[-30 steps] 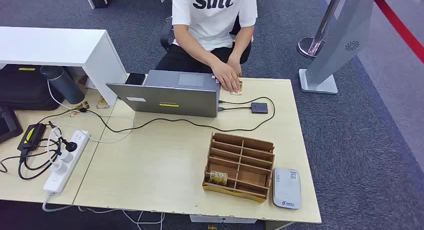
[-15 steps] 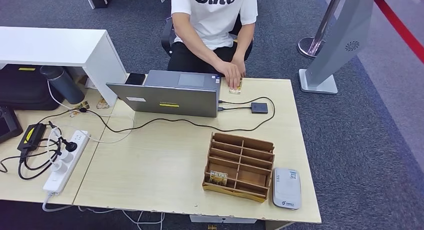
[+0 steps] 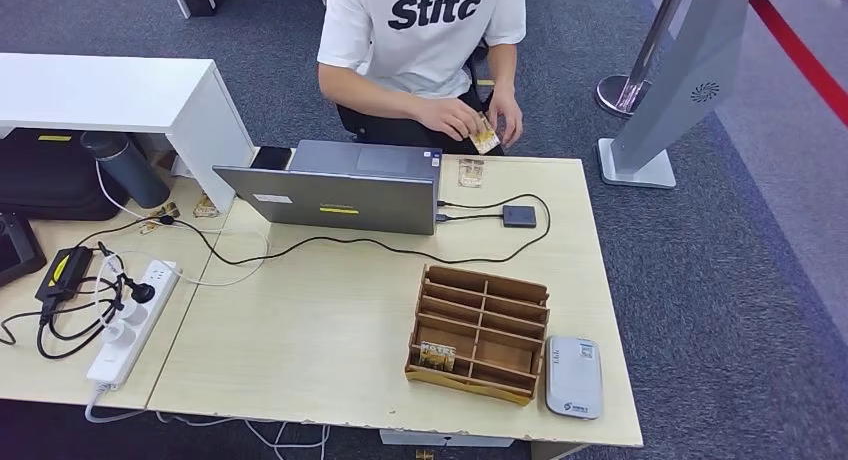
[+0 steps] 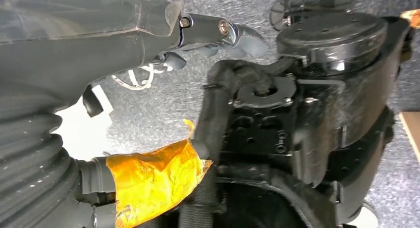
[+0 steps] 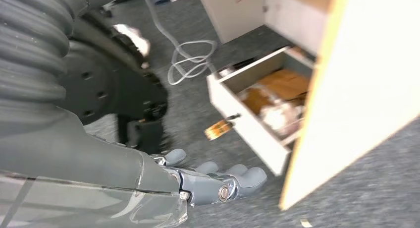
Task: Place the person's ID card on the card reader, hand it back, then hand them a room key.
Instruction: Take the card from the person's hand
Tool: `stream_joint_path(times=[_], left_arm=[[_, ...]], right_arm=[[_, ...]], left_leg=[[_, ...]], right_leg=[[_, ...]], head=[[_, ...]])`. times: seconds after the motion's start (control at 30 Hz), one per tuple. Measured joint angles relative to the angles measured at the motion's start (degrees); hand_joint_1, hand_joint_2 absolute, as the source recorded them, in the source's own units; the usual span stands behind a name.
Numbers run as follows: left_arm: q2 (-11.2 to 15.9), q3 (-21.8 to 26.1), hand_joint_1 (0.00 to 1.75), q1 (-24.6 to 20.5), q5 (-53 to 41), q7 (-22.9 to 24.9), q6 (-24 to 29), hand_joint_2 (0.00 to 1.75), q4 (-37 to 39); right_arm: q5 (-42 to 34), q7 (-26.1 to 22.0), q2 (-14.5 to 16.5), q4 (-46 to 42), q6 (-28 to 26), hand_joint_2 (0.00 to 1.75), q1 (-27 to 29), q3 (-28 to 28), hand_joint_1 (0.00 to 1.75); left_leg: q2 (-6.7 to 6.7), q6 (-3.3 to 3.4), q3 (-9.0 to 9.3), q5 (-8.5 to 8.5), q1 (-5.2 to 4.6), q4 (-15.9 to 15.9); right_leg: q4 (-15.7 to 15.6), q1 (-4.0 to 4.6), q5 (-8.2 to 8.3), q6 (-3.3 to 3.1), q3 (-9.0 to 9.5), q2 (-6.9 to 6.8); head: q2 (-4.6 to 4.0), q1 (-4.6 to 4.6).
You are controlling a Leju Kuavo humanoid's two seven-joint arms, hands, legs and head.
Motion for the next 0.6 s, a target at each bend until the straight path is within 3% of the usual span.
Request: stream_joint_path(times=[0.6], left_arm=[[3.5,-9.0,0.00,0.0,7.2,-3.7,3.6,1.75,-6.7]], right_arm=[[-20.5,9.0,1.7,-23.7,8.4,1.75,-2.0,-7.1,0.00]], left_leg=[[-0.03,0.00,-0.02,0.00,-0.02,0.0]], right_leg=[[0.0,-0.01,0.00,0.00,0.04,-0.02]], head=[[0.00,-0.01]])
